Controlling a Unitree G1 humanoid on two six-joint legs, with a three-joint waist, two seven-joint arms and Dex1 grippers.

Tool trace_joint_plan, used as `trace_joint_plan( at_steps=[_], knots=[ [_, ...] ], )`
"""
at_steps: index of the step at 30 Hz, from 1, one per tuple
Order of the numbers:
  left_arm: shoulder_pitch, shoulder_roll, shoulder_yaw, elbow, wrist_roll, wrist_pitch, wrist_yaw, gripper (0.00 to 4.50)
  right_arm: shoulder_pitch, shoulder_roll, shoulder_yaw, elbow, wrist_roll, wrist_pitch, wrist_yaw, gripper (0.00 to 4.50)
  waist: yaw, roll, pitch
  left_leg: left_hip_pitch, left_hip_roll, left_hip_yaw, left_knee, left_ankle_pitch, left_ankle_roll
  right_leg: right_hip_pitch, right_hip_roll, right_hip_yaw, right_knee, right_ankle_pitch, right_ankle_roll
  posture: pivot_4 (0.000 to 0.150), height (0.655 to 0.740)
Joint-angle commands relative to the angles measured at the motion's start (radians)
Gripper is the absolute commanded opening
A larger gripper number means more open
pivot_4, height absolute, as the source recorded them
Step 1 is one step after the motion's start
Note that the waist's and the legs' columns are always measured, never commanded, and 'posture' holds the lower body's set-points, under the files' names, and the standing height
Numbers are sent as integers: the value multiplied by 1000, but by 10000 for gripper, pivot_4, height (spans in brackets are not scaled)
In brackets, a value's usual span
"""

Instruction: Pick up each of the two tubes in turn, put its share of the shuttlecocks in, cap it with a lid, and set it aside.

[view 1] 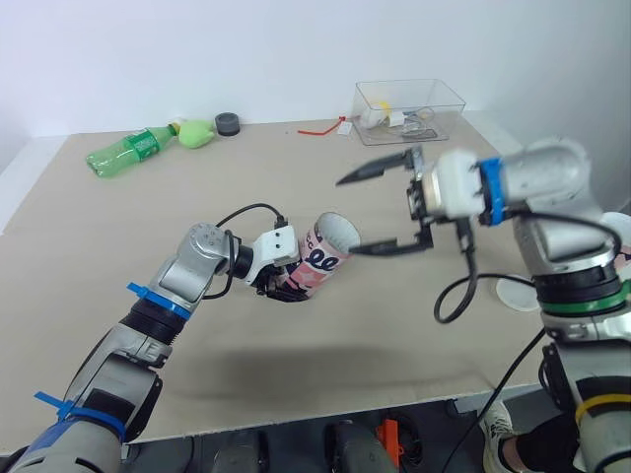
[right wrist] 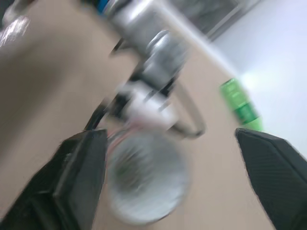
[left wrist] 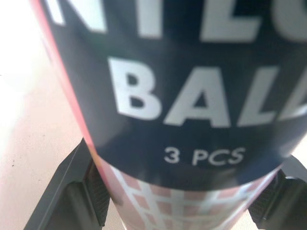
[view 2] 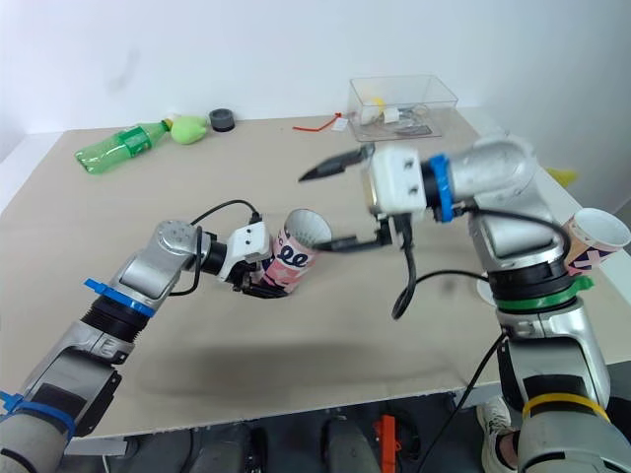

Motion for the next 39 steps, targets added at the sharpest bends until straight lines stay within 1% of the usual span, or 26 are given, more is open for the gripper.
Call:
trace_joint_plan(
  at_steps=[1, 2, 4, 6, 8, 9, 11, 12, 16, 23, 29, 34, 39],
  knots=[
    [-16, 6, -8, 7, 7, -12, -7, 31053, -79, -25, -46, 71, 9, 52, 12, 44820, 0, 0, 0, 0, 0, 0, 0, 0, 0, 0, 0, 0, 0, -1, -1, 1500, 7400],
    [-20, 5, -10, 10, 8, -16, -9, 31053, -98, -31, -32, 96, -12, 34, 36, 42489, 0, 0, 0, 0, 0, 0, 0, 0, 0, 0, 0, 0, 0, -1, -1, 1500, 7400],
    [-27, 3, -11, 14, 10, -19, -10, 31053, -123, -37, -3, 127, -54, -1, 72, 35902, 0, 0, 0, 0, 0, 1, 0, 0, 0, 0, 0, 0, 0, -1, 0, 1500, 7400],
    [-37, -1, -11, 23, 11, -20, -12, 31053, -138, -28, 35, 146, -96, -39, 107, 26962, 0, 0, 0, 0, 0, 1, 0, 0, 0, -1, 0, 0, 0, -2, 1, 1500, 7400],
    [-43, -3, -13, 26, 14, -19, -16, 31053, -145, -3, 70, 144, -118, -67, 132, 16642, 0, 0, 0, 0, 0, 1, 0, 0, 0, -1, 1, 0, 0, -2, 2, 1500, 7400],
    [-46, -1, -16, 24, 15, -9, -22, 31053, -148, 15, 89, 146, -133, -78, 134, 13065, -1, 0, 0, 0, 0, 1, 0, 0, 0, -1, 1, 0, 0, -1, 3, 1500, 7400],
    [-48, 6, -25, 18, 19, -2, -39, 31053, -149, 38, 121, 159, -169, -109, 145, 3230, -2, 0, 0, 0, 0, 1, 0, 0, 0, -1, 2, 0, 0, 0, 4, 1500, 7400],
    [-49, 7, -25, 17, 19, 0, -40, 31053, -147, 47, 137, 171, -187, -121, 148, 591, -1, 0, 0, 0, 0, 0, 0, 0, 0, -1, 2, 0, 0, 0, 4, 1500, 7400],
    [-49, 9, -29, 4, 18, 12, -37, 31053, -144, 86, 196, 238, -261, -223, 156, 591, -1, 0, 0, -1, 0, 0, 0, 0, 0, -1, 1, -1, 1, 0, 3, 1500, 7400],
    [-55, 1, -27, -7, 13, 16, -29, 31053, -156, 144, 262, 333, -337, -336, 170, 591, -1, 0, 0, -1, 0, 0, 0, 0, 0, -1, 1, 0, 1, 0, 3, 1500, 7400],
    [-59, -11, -29, -7, 12, 18, -22, 31053, -212, 216, 330, 472, -417, -406, 173, 591, -1, 0, 0, -1, 0, 1, 0, 0, 0, -1, 1, 0, 1, 0, 3, 1500, 7400],
    [-55, -11, -28, -13, 9, 20, -22, 31053, -240, 268, 365, 557, -458, -464, 187, 591, -1, 0, 0, 0, 0, 1, 0, 0, 0, -1, 1, 0, 1, 0, 2, 1500, 7400],
    [-51, -8, -26, -17, 8, 24, -17, 31053, -236, 301, 367, 591, -465, -493, 200, 591, -2, 0, 0, 3, 0, 2, 0, 0, 0, 0, 3, 0, 2, 0, 2, 1500, 7400]
  ],
)
